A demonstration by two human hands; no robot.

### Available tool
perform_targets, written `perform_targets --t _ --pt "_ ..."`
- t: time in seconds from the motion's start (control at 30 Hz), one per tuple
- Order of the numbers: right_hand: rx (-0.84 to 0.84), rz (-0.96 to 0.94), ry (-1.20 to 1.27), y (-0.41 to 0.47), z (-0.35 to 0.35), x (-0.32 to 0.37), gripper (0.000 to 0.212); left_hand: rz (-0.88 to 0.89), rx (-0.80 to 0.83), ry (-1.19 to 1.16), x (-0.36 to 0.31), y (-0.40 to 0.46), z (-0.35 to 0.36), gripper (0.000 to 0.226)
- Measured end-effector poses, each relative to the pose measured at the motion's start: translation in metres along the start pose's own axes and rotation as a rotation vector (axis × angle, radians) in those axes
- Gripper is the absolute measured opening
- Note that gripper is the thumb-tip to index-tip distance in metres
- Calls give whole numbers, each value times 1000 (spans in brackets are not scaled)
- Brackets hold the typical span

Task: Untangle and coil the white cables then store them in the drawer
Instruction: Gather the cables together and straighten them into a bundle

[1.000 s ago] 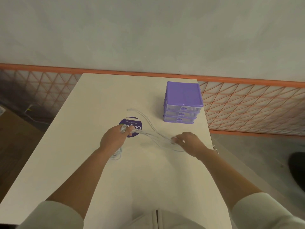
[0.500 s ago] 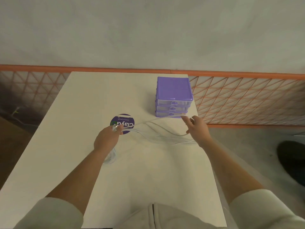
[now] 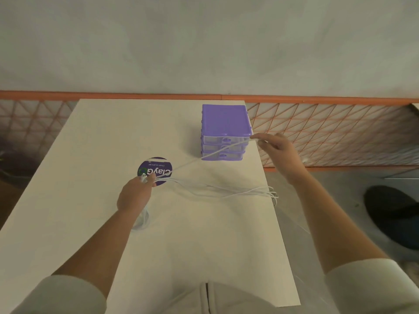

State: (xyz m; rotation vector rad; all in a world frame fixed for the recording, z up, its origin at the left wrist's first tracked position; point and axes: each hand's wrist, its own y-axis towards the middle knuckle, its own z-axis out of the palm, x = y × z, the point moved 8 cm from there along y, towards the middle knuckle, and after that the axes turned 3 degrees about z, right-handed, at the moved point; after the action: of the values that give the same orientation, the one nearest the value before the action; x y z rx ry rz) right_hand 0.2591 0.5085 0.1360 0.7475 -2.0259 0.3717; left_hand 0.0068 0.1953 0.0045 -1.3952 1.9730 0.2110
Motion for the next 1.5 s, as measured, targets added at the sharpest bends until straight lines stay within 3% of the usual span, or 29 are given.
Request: perform_targets --t 0.17,0.43,0.5,0.67,0.77,0.9,1.17,1.5 --pt "88 122 11 -3 14 -28 28 -12 4 -26 -2 -5 -4 46" --pt "212 287 -456 -21 62 -93 45 48 -5 -103 -20 -14 -14 43" --pt "235 164 -525 -25 89 -66 54 90 8 -128 -29 -15 -17 44" --pt "366 -284 -418 -40 173 39 59 177 39 -159 -52 -19 -22 40" --pt "487 -370 -421 -50 212 68 57 222 77 -198 -62 -19 -23 40" --pt "576 -172 -425 -45 215 61 25 236 116 -191 -65 -18 -27 37" --pt "356 21 -634 -36 139 -4 72 242 175 -72 -65 -9 -28 43" --pt "288 317 -710 -26 73 -85 77 154 181 7 -50 8 -16 47"
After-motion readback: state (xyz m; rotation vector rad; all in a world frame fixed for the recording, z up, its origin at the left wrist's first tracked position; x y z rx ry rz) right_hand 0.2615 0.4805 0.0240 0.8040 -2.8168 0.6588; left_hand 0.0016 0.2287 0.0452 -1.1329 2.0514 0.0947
